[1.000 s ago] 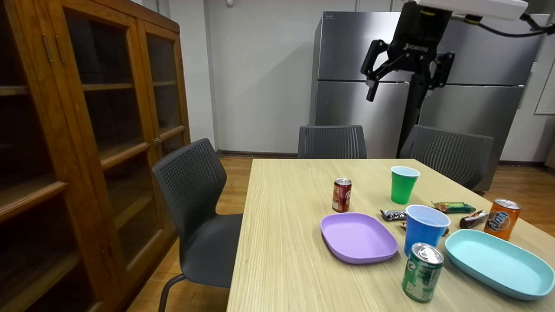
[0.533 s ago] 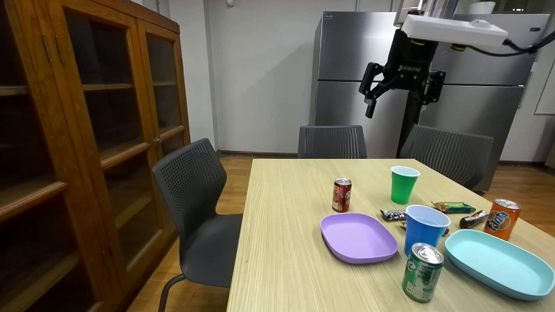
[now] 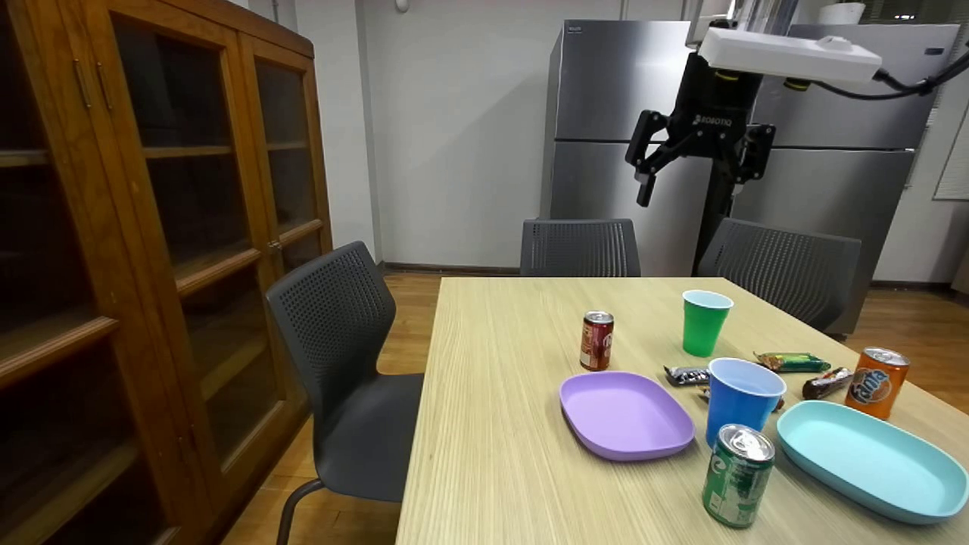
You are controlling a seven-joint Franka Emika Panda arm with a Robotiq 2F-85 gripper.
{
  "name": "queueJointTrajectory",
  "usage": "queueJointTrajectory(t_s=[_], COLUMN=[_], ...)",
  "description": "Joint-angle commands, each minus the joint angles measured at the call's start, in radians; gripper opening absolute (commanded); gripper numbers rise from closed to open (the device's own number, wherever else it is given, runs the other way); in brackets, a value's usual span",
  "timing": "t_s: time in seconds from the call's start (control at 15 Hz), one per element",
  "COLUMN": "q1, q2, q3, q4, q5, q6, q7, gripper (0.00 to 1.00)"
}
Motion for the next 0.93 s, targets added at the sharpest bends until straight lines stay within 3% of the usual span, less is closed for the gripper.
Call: queueJointTrajectory(t_s=[0.0,0.87], q1=[-0.017,0.002], q2=[0.026,0.260], q3=[0.014,0.000], q4=[0.004,0.096], q5=[-0.036,-0.164], q6=[0.042,0.198], q7=[0.049,0.212], gripper=[1.00,1.00])
